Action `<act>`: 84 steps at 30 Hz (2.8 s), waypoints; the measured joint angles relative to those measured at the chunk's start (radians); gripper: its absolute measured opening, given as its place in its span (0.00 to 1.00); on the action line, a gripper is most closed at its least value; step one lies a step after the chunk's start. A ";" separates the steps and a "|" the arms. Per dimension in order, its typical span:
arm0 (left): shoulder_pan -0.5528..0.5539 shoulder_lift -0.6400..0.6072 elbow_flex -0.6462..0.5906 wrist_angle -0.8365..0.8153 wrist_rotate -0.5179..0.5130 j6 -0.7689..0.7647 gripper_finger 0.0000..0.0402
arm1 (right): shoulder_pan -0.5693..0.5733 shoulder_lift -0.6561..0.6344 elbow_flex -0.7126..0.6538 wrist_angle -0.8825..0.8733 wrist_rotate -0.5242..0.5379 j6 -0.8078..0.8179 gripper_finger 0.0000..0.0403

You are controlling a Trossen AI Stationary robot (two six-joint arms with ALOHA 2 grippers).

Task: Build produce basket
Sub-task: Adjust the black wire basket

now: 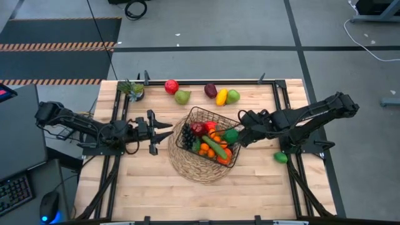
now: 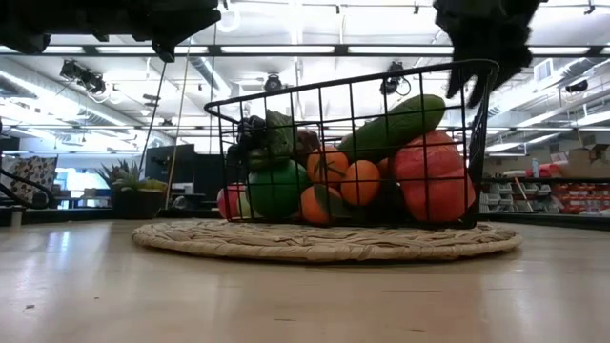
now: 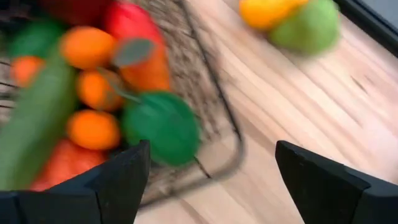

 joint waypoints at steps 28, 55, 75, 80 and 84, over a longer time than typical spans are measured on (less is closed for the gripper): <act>0.000 0.001 0.000 0.010 -0.009 -0.040 0.33 | -0.020 0.223 -0.024 0.149 -0.308 0.191 0.73; 0.000 0.001 0.001 0.037 -0.009 -0.021 0.33 | -0.189 0.177 -0.021 0.361 -0.384 0.003 0.06; 0.000 0.001 0.001 0.044 -0.009 -0.026 0.33 | -0.226 0.176 -0.021 0.391 -0.312 0.291 0.04; 0.000 0.001 0.001 0.044 -0.009 -0.027 0.33 | -0.207 0.175 -0.021 0.379 -0.312 0.376 0.04; 0.000 0.001 0.001 0.045 -0.009 -0.028 0.33 | -0.175 0.175 -0.021 0.347 -0.271 0.455 0.03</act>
